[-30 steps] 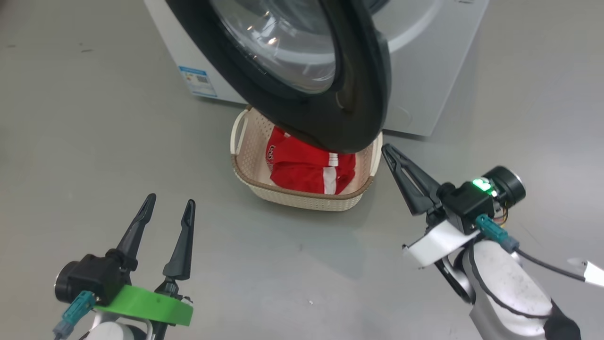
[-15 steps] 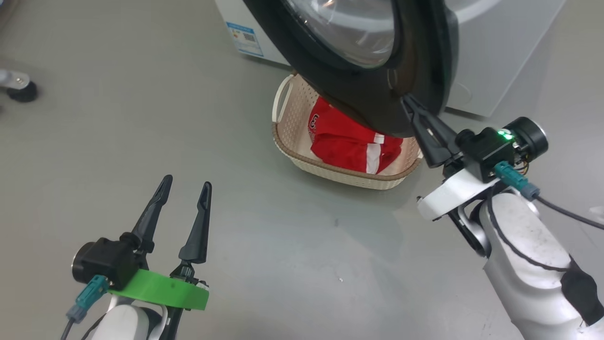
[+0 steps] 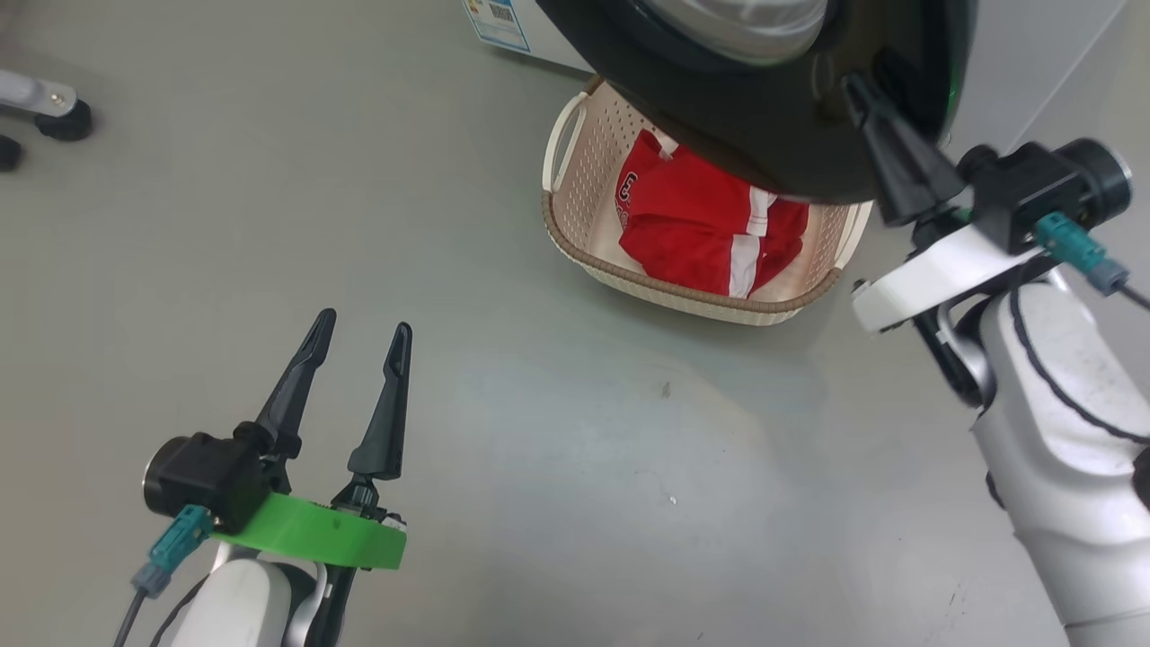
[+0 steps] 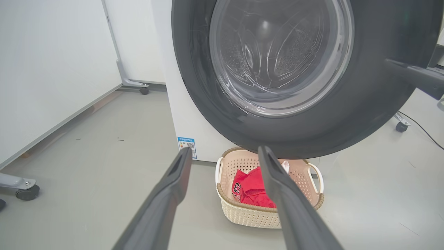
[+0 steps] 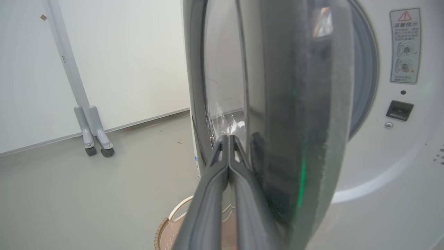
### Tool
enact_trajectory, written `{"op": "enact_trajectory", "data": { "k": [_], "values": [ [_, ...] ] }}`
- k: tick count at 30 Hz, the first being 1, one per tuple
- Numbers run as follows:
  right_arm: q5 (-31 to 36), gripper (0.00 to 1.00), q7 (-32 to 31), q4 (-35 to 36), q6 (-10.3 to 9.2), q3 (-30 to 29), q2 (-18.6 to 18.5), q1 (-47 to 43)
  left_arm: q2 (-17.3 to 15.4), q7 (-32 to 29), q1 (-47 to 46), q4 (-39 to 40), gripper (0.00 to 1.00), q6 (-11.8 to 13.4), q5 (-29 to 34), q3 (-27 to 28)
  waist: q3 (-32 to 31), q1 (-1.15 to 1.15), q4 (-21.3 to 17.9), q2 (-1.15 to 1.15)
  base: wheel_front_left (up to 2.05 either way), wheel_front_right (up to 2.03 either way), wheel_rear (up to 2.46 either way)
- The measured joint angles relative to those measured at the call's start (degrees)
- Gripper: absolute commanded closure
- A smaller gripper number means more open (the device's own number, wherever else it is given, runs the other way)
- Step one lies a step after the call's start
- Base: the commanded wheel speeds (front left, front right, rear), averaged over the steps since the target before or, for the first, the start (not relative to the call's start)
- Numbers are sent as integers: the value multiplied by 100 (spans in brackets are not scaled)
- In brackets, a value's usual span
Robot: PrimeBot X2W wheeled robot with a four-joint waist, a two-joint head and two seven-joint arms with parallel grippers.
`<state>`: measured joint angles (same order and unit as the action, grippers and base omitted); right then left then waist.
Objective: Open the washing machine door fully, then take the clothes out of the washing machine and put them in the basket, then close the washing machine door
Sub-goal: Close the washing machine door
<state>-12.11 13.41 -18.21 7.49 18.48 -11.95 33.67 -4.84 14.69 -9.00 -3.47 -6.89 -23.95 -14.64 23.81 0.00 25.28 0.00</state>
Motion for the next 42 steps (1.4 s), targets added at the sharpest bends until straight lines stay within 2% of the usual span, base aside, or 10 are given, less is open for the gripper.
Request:
{"op": "enact_trajectory", "data": {
  "k": [18, 27, 34, 39, 42],
  "values": [
    [80, 100, -277, -59, 0, -293, -566, 1419, 191, 0, -435, 60, 0, -7, -119, -88, 847, 0, 19, 0, 0, 0, 0],
    [71, 100, -405, -222, -1, -547, -814, 2077, 250, 0, -709, 49, 0, -22, -231, -434, 1327, 0, 110, 0, 0, 0, 0],
    [118, 100, -426, -410, -79, -701, -959, 2475, 287, 0, -867, 8, 0, -22, -293, -556, 1501, 1, 230, 0, 0, 0, 0],
    [123, 100, -419, -547, -264, -821, -951, 2633, 299, 0, -884, -34, 0, -22, -330, -583, 1550, 0, 289, 0, 0, 0, 0],
    [162, 100, -417, -604, -290, -833, -966, 2705, 302, 0, -909, -44, 0, -22, -330, -592, 1567, 0, 305, 0, 0, 0, 0]
  ]
}}
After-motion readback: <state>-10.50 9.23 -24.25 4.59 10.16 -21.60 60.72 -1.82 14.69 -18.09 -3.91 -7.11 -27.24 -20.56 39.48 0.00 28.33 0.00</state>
